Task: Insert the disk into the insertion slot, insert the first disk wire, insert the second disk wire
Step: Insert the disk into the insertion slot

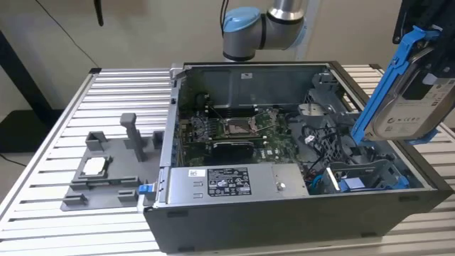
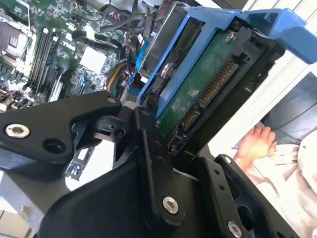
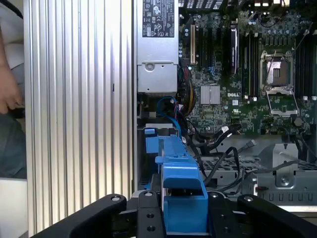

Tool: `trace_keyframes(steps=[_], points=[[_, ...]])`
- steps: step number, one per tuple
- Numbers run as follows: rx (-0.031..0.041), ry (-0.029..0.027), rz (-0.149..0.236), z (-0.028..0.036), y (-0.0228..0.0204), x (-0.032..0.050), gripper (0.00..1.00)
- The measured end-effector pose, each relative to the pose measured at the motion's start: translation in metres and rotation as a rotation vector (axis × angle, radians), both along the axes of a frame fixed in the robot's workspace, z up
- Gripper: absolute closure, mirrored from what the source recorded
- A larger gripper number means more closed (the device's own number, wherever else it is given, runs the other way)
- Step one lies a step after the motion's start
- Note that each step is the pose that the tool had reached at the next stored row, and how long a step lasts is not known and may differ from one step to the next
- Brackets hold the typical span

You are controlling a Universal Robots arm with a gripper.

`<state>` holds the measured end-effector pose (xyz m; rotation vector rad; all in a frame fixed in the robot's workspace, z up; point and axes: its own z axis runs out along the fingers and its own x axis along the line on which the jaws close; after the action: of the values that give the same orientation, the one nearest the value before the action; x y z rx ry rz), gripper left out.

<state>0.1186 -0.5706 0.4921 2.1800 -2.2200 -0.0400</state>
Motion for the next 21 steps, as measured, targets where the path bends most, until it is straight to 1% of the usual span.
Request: trace_keyframes(steps=[3,7,16,21], points=[[0.0001,0.0,0.0,-0.0033,0.0,0.0,0.67],[0.0001,0.0,0.0,-0.0106,0.0,0.0,0.67],[-0.0001,0.0,0.001,-0.0183,0.0,0.0001,0.67],[-0.0001,0.0,0.002,-0.0245,0.0,0.0001,0.67]])
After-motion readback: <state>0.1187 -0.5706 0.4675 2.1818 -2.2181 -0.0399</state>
